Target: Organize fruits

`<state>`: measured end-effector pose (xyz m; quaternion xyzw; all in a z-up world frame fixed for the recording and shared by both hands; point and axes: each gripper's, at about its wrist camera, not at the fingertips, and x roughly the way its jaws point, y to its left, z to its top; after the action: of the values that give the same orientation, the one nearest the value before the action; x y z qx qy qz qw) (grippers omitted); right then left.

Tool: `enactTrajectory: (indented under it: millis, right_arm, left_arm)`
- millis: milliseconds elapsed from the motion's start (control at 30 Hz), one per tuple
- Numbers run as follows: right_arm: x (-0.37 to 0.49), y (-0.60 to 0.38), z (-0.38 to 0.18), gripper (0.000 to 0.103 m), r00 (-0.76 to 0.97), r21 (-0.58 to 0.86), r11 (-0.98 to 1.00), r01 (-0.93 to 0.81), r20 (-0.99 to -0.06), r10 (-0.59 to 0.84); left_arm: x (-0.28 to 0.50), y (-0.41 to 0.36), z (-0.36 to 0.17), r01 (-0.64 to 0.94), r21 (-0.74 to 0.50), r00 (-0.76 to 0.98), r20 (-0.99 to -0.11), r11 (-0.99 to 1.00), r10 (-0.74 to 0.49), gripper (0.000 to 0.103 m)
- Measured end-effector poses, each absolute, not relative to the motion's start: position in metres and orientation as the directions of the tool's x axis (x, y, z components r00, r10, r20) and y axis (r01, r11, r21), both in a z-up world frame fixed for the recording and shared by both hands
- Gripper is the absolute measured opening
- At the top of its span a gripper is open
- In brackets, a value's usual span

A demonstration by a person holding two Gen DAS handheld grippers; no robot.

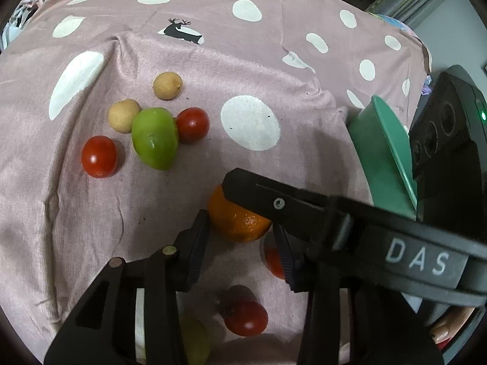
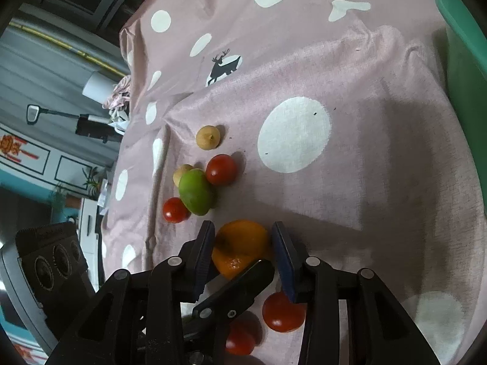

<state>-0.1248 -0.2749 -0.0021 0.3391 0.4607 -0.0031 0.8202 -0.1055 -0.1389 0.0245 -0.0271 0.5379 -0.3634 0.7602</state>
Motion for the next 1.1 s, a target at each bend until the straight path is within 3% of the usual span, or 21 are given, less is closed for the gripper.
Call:
enactTrajectory:
  millis: [1100]
  right_arm:
    - [-0.173,-0.246,0.084,0.042,0.753,0.483,0.859,0.170,-0.626,0.203]
  left_arm:
    - [-0.151,-0.128,0.111,0.663,-0.323,0.363,-0.651,0.675,-0.667,0.042]
